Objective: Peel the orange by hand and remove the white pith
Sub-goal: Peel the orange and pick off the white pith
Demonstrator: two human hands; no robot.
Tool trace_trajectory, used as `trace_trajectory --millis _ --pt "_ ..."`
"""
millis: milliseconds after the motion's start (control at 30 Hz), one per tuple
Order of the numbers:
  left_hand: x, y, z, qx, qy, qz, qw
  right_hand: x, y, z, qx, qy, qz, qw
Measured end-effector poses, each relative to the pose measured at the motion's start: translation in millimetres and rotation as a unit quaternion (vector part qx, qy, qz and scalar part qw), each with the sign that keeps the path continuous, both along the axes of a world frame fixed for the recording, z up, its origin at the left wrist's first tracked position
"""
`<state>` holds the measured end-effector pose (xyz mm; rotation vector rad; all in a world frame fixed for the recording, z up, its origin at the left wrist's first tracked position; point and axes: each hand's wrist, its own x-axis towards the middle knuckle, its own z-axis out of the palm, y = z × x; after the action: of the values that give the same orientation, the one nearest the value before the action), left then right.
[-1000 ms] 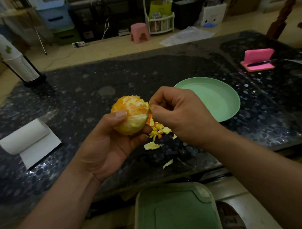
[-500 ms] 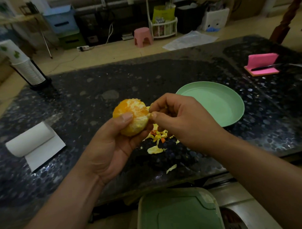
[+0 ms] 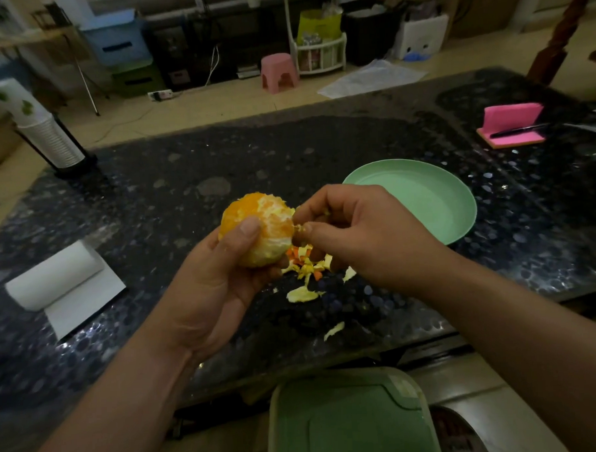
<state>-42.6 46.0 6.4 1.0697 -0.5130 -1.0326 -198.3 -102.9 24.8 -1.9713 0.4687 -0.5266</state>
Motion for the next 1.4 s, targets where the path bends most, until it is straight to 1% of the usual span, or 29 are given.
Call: trace_trajectory --millis 367,467,533,567,600,633,700,733,767,833,867,900,967,1000,1067,1133,1200,1333,1400 --pt "0.0 -0.8 -3.3 0.001 -0.008 -0.016 1.0 2.2 2.6 -1.1 -0.057 0.009 -0.033 0.998" --pt "0.9 -2.1 -2.8 0.005 0.018 0.001 1.0 2.2 2.4 -2.7 -0.039 0.01 -0.034 0.999" --pt "4.1 -2.6 -2.4 0.016 0.051 0.036 0.998 4.2 -0.5 -5.3 -0.015 0.004 -0.062 0.998" --pt "6.1 -2.9 -2.1 0.021 0.06 0.048 0.997 7.1 -1.8 -7.8 -0.029 0.014 -0.079 0.996" --pt "7.9 -3.1 -2.4 0.024 0.064 0.055 0.996 11.6 -2.9 -12.0 -0.064 0.036 -0.089 0.993" --pt "9.1 -3.0 -3.1 0.028 0.068 0.058 0.996 17.8 -3.9 -18.8 -0.111 0.082 -0.086 0.987" --pt "10.2 -1.5 -6.4 0.036 0.078 0.057 0.995 29.9 -1.1 -32.8 -0.204 0.212 -0.059 0.954" --pt "10.0 -0.1 -8.9 0.039 0.081 0.054 0.994 33.8 1.4 -39.8 -0.24 0.259 -0.046 0.934" --pt "9.2 1.0 -10.7 0.042 0.082 0.05 0.994 36.1 4.2 -44.4 -0.274 0.291 -0.036 0.916" --pt "6.6 2.6 -12.9 0.046 0.091 0.046 0.994 37.9 8.2 -48.1 -0.343 0.298 -0.027 0.89" --pt "5.6 2.7 -13.0 0.047 0.097 0.046 0.993 37.9 8.8 -48.3 -0.355 0.275 -0.031 0.893" --pt "4.3 2.7 -12.0 0.047 0.102 0.048 0.993 37.7 10.9 -46.4 -0.346 0.262 -0.048 0.9" --pt "3.2 1.8 -10.1 0.041 0.108 0.046 0.992 34.6 14.8 -38.9 -0.299 0.226 -0.085 0.923" --pt "3.5 1.6 -9.3 0.035 0.112 0.04 0.992 33.1 15.3 -34.7 -0.261 0.201 -0.095 0.939" --pt "4.2 1.2 -8.5 0.022 0.121 0.027 0.992 28.6 17.2 -24.7 -0.127 0.137 -0.095 0.978" --pt "4.5 1.4 -7.5 0.004 0.124 0.014 0.992 22.5 21.5 -12.6 -0.027 0.066 -0.077 0.994" --pt "3.8 1.7 -4.0 -0.012 0.119 0.002 0.993 19.4 24.1 -5.9 -0.018 0.02 -0.075 0.997" --pt "0.9 3.0 2.1 -0.029 0.105 -0.005 0.994 19.3 32.1 -1.1 -0.036 -0.022 -0.071 0.997" --pt "0.7 2.7 3.2 -0.033 0.082 -0.002 0.996 18.8 34.0 1.9 -0.051 -0.043 -0.074 0.995"
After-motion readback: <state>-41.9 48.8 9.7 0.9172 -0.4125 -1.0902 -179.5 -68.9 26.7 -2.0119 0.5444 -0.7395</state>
